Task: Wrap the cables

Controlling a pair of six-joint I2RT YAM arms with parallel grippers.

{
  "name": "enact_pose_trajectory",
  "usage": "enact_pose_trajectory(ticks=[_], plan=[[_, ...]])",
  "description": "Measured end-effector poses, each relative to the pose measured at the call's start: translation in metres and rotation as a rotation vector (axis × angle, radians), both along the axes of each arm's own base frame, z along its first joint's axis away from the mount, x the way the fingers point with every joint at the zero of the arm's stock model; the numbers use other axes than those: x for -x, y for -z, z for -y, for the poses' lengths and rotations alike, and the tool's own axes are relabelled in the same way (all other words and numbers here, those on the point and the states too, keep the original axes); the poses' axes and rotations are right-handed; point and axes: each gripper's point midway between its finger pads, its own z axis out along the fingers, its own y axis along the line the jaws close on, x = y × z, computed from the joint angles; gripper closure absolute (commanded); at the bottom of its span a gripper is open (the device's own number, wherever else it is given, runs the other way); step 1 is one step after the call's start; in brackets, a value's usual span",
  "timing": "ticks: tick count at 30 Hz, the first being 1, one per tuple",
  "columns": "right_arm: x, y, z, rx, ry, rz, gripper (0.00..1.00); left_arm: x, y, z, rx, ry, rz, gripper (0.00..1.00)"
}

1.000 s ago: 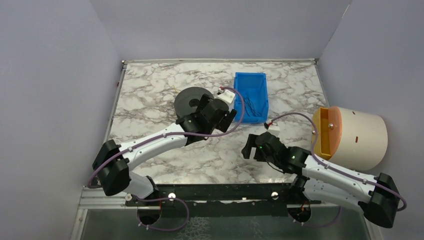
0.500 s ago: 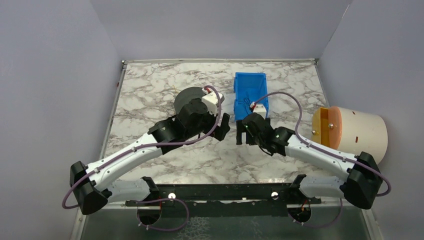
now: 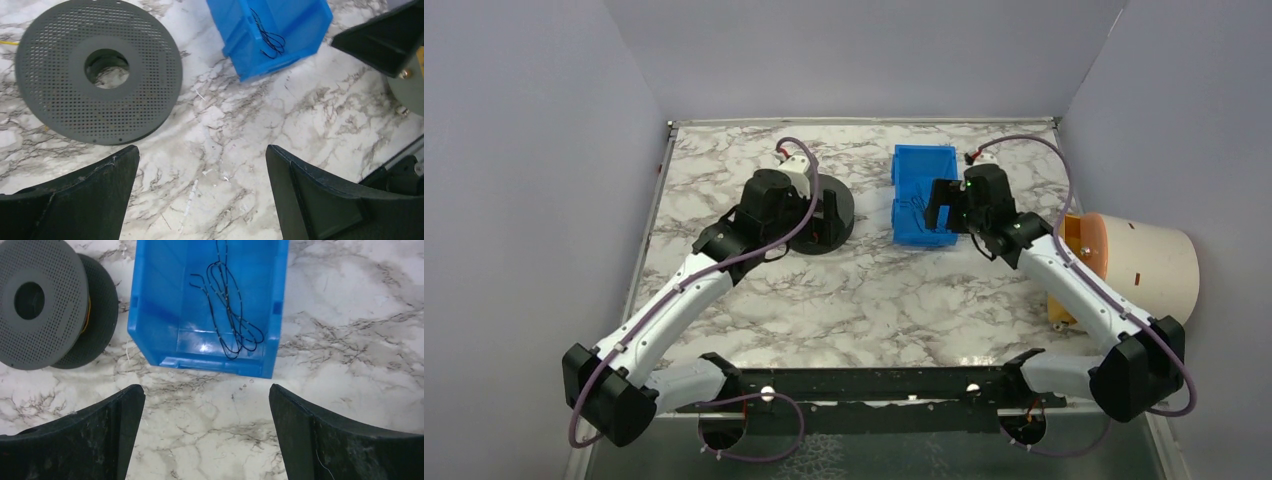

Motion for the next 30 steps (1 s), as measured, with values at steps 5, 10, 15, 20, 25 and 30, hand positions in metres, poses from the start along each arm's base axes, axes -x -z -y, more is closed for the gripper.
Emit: enact_pose_trajectory(ticks=[5,10,15,20,25,30], plan=[[-0.008,-0.012,0.019,-0.047,0.004,0.015,0.00,-0.012,0.014,-0.032,-0.002,-0.130,0.000,0.01],[0.006,-0.037,0.003,-0.124,-0.105,0.065,0.00,-0.004,0.015,-0.053,-0.003,-0.199,0.046,0.01],[0.027,-0.074,-0.001,-0.195,-0.166,0.172,0.00,0.005,-0.004,-0.064,0.037,-0.217,0.140,0.01],[0.053,-0.091,0.004,-0.242,-0.195,0.273,0.00,0.019,-0.027,-0.071,0.098,-0.202,0.256,0.01],[0.078,-0.110,0.014,-0.277,-0.200,0.378,0.00,0.038,-0.057,-0.077,0.181,-0.169,0.396,0.01],[0.100,-0.113,0.027,-0.302,-0.180,0.483,0.00,0.059,-0.084,-0.082,0.255,-0.130,0.531,0.01]])
